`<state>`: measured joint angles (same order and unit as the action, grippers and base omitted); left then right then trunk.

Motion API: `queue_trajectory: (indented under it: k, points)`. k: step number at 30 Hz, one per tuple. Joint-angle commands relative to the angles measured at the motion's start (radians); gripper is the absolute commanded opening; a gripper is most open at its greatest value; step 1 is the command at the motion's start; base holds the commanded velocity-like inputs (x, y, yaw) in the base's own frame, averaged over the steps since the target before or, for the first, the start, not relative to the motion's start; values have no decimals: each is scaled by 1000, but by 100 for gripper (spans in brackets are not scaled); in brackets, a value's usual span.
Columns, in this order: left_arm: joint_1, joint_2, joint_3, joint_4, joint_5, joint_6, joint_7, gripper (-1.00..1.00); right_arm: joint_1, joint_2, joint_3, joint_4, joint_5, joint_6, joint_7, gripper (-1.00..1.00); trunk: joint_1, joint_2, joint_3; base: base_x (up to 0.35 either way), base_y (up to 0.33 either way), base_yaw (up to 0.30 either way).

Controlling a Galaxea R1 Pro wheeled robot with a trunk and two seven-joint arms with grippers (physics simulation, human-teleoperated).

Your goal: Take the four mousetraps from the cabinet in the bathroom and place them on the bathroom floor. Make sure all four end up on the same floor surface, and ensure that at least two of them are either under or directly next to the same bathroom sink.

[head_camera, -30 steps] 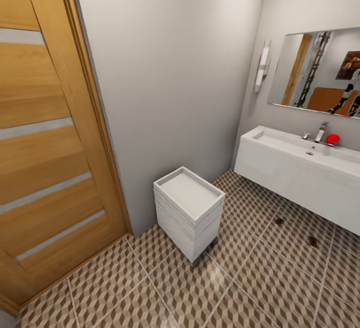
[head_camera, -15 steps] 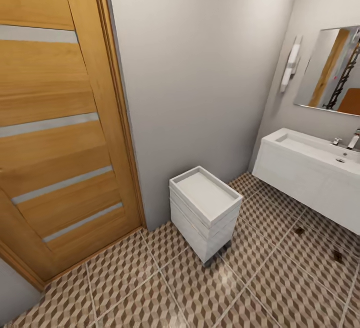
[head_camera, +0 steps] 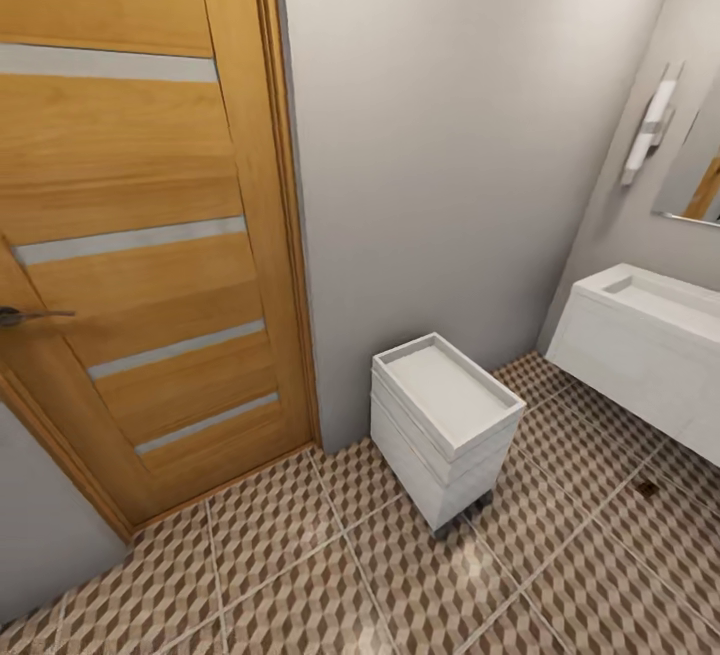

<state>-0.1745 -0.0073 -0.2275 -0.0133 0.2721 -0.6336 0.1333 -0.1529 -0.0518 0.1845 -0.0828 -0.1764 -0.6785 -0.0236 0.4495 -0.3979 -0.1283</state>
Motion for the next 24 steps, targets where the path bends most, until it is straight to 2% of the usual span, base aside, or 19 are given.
queue_trajectory:
  k: [1,24]
  points:
    - [-1,0,-9,1,6,-3,5,100,0,0,9,0,-8,-3,-2,100,1,-2,-3,0,0,255]
    - [-1,0,-9,1,6,-2,5,100,0,0,9,0,-7,-2,-2,100,1,-2,-15,0,0,259]
